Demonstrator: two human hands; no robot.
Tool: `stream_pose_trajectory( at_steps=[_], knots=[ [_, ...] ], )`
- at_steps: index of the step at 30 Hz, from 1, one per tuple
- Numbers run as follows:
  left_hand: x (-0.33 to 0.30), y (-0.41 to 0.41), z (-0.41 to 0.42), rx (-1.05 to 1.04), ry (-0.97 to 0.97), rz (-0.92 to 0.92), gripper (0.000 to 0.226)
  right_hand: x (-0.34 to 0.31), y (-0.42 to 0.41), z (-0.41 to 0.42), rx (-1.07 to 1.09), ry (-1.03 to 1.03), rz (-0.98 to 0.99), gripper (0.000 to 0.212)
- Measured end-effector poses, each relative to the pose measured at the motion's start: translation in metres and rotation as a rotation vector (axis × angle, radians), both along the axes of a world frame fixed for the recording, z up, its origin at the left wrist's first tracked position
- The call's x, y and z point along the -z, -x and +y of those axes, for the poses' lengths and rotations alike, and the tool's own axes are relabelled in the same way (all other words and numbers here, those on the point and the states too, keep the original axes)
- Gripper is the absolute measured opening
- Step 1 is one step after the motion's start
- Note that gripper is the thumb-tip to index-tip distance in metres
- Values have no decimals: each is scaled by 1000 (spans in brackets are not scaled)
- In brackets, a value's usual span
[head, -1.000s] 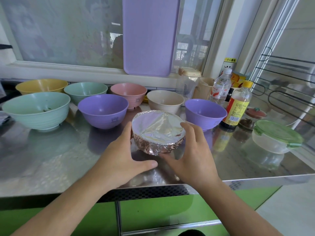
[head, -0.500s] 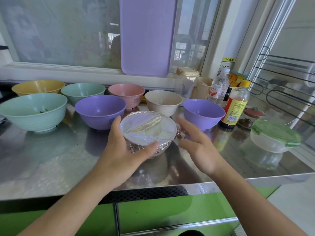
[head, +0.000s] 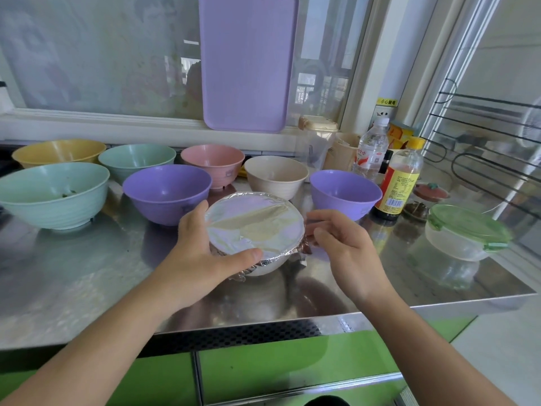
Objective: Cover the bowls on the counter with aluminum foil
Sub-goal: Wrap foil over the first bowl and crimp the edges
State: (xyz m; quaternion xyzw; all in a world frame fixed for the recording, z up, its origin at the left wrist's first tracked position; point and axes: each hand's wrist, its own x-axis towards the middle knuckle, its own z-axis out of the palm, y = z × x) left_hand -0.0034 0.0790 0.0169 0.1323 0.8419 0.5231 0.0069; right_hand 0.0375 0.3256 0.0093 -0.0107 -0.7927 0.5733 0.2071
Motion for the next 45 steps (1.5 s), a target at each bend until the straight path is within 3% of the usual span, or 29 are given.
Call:
stream_pose_trajectory(
  at_steps=[5, 10, 15, 17, 23, 25, 30, 32, 38, 45],
  knots=[
    [-5, -3, -1, -25, 5, -7, 119, 0, 3, -4, -16, -24, -45, 26],
    [-3, 4, -7, 1, -56, -28, 78, -1, 2, -6, -45, 103, -56, 24],
    [1, 11, -13, 41, -135, -55, 126, -7, 0, -10, 4, 292, -164, 20],
    [2, 11, -13, 33, -173, -61, 125, -8, 2, -9, 61, 318, -233, 16],
    [0, 3, -5, 13, 17, 38, 26, -12, 1, -7, -28, 407, -350, 21],
    [-2, -1, -1, -33, 85, 103, 14, -9, 4, -5, -28, 455, -403, 22],
    [-4, -7, 9, -99, 135, 191, 32, -4, 7, -6, -75, 658, -521, 33],
    [-4, -7, 12, -96, 135, 176, 38, -1, 7, -5, -76, 645, -532, 39],
    [-1, -5, 11, -71, 148, 185, 46, -4, 3, -4, -69, 651, -537, 27],
    [0, -4, 12, -79, 158, 187, 40, -8, 0, -6, -64, 573, -458, 26]
  ],
)
